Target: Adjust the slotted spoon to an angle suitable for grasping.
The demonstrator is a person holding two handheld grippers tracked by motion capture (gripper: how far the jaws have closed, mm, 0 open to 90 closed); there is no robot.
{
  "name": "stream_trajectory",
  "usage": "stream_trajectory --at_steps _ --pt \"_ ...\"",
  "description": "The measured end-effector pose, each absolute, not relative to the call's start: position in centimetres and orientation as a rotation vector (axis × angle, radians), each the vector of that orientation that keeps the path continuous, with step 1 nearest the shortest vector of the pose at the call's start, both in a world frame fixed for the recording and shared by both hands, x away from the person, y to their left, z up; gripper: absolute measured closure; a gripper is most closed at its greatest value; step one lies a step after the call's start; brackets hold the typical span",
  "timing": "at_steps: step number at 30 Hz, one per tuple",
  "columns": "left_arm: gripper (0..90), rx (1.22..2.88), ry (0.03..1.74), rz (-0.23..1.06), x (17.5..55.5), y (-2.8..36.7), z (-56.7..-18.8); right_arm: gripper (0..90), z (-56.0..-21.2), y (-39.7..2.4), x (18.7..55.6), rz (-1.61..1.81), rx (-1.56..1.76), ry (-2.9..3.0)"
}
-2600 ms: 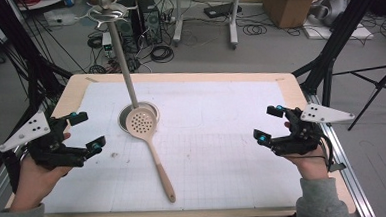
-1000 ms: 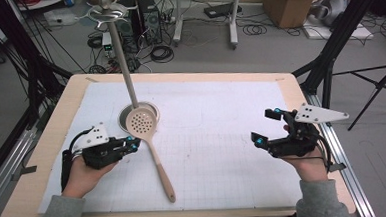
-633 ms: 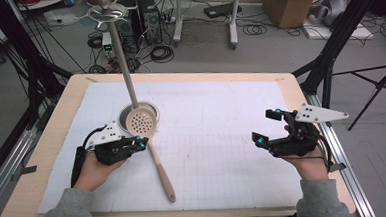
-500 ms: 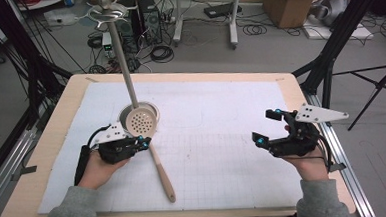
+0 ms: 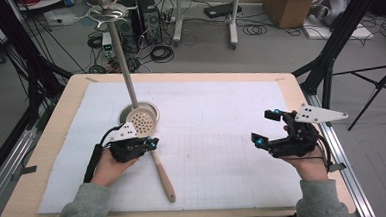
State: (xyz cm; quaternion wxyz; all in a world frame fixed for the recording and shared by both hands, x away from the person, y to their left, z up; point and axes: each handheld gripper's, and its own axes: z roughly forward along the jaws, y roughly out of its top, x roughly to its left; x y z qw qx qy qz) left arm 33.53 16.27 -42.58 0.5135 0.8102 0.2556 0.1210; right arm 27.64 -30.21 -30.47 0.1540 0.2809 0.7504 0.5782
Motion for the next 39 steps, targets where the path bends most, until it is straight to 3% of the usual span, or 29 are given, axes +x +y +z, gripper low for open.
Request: stream_trajectory --at_steps 23,39 --pt "89.5 2.072 0.701 0.305 35.0 15.6 -44.8 7.2 -30.9 -29.8 27.8 1.656 0.803 2.169" --pt "89.8 2.177 0.740 0.383 34.2 15.6 -44.2 7.2 -31.0 -30.0 27.9 1.669 0.800 2.168"
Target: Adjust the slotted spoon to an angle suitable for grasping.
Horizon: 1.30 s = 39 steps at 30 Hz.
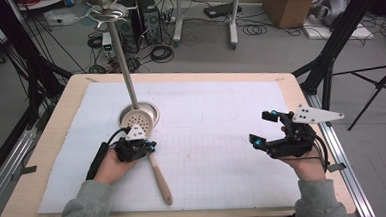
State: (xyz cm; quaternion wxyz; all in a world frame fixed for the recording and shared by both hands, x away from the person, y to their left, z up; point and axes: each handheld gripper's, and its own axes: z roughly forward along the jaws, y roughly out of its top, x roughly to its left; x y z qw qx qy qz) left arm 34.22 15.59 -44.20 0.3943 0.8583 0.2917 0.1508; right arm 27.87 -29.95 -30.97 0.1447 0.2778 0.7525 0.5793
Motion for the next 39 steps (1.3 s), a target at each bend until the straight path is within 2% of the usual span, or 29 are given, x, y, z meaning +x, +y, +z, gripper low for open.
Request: stream_trajectory --at_steps 11,17,20,26,33,39 --pt "89.8 2.112 0.760 0.373 31.3 19.0 -44.6 7.2 -31.0 -29.7 27.9 1.671 0.796 2.174" --pt "89.8 2.131 0.772 0.399 30.2 20.1 -44.5 7.3 -30.9 -29.5 28.1 1.682 0.790 2.175" --pt "89.7 2.076 0.827 0.364 30.0 20.5 -44.3 7.2 -30.9 -29.0 28.4 1.683 0.785 2.183" --pt "89.7 1.890 0.727 0.335 28.2 21.5 -41.7 7.2 -31.1 -28.0 29.0 1.681 0.761 2.203" --pt "89.6 1.959 0.627 0.335 25.1 22.3 -41.5 7.2 -31.3 -27.2 29.6 1.679 0.751 2.225" --pt "89.6 1.960 0.597 0.261 24.1 22.4 -42.6 7.2 -31.3 -26.6 30.1 1.688 0.731 2.233"
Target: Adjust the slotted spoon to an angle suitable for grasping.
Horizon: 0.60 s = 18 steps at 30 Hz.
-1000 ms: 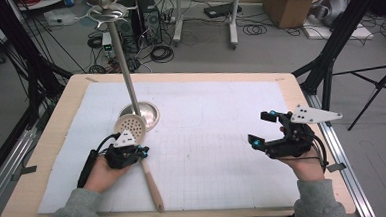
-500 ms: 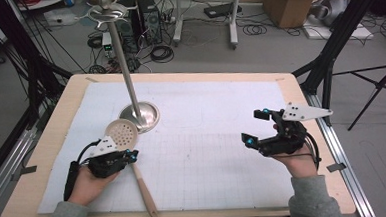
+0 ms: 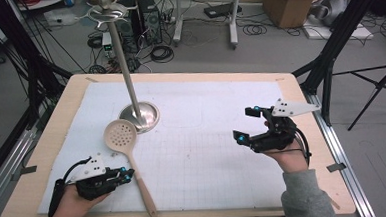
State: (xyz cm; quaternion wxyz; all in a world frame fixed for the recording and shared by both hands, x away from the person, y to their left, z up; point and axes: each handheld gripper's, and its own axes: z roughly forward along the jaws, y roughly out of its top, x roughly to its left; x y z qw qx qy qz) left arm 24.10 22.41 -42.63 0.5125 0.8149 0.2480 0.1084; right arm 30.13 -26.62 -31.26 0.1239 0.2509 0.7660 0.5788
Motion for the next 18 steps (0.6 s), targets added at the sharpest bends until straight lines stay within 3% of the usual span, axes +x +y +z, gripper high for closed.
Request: stream_trajectory --at_steps 18 --pt "89.6 2.065 0.551 0.129 23.3 21.1 -44.8 7.3 -31.6 -26.2 30.6 1.683 0.712 2.243"
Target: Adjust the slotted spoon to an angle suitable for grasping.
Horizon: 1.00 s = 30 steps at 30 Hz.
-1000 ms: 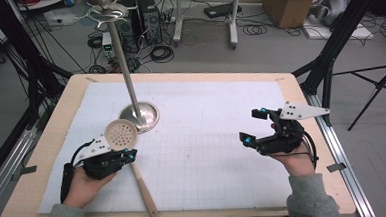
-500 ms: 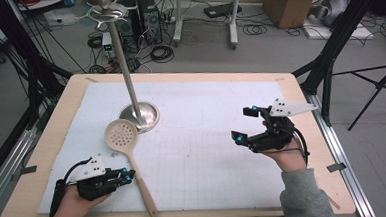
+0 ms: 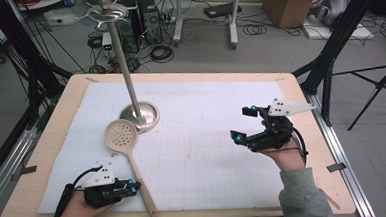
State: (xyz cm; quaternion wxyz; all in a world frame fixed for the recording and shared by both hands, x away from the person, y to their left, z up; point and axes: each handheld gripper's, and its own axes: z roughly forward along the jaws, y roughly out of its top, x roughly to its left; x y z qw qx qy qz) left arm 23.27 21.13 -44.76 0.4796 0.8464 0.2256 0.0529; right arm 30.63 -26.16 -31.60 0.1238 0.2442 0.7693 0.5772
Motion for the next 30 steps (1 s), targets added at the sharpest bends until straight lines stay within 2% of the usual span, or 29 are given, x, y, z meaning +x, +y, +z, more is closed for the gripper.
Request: stream_trajectory --at_steps 16,20,30 --pt "89.4 2.081 0.516 0.178 25.2 17.8 -44.7 7.2 -31.7 -26.2 30.5 1.659 0.731 2.225" --pt "89.4 2.106 0.466 0.231 25.6 17.0 -44.6 7.3 -31.8 -26.5 30.5 1.662 0.745 2.220" --pt "89.5 2.129 0.490 0.258 27.0 15.6 -44.8 7.3 -32.0 -27.0 29.9 1.658 0.750 2.221"
